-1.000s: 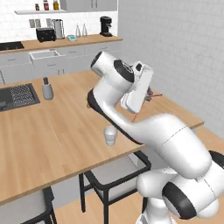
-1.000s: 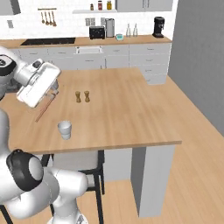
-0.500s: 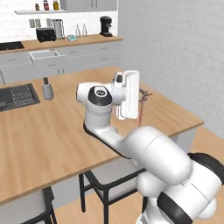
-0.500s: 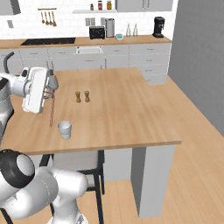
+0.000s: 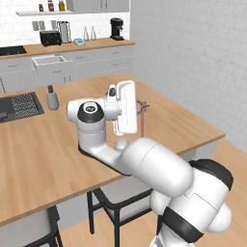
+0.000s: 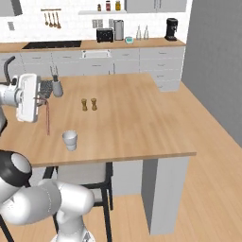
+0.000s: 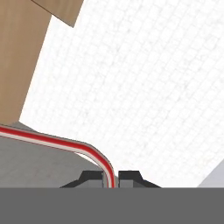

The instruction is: Take a straw from the drawer in front and place it inside the glass cup on the dining counter.

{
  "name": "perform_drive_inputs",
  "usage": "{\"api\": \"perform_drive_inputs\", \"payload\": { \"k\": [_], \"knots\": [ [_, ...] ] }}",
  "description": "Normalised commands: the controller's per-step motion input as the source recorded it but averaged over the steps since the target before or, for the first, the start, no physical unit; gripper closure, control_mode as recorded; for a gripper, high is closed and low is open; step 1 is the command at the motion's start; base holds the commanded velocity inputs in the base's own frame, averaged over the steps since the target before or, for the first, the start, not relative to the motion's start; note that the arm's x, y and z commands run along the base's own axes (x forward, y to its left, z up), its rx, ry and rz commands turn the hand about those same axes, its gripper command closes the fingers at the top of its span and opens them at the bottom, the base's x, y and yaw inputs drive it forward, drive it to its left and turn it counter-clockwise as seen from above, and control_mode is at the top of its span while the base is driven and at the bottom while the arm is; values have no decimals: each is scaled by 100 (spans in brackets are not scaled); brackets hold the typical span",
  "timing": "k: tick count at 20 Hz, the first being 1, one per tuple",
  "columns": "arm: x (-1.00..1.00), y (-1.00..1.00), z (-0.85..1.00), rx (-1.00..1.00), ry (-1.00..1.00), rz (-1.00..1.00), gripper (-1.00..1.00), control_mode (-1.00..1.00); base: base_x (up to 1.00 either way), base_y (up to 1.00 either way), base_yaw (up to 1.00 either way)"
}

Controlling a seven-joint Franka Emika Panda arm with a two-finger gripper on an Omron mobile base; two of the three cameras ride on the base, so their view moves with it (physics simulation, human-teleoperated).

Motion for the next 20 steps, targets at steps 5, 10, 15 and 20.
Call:
{"api": "perform_drive_inputs", "payload": {
  "k": [5,10,15,20],
  "knots": [
    [13,18,-21,-8,-7,0,100,-100,0,0,0],
    [27,2,-19,-3,-8,0,100,-100,0,0,0],
    [13,0,-19,0,-8,0,100,-100,0,0,0],
    [5,0,-24,0,-9,0,100,-100,0,0,0]
  ]
}}
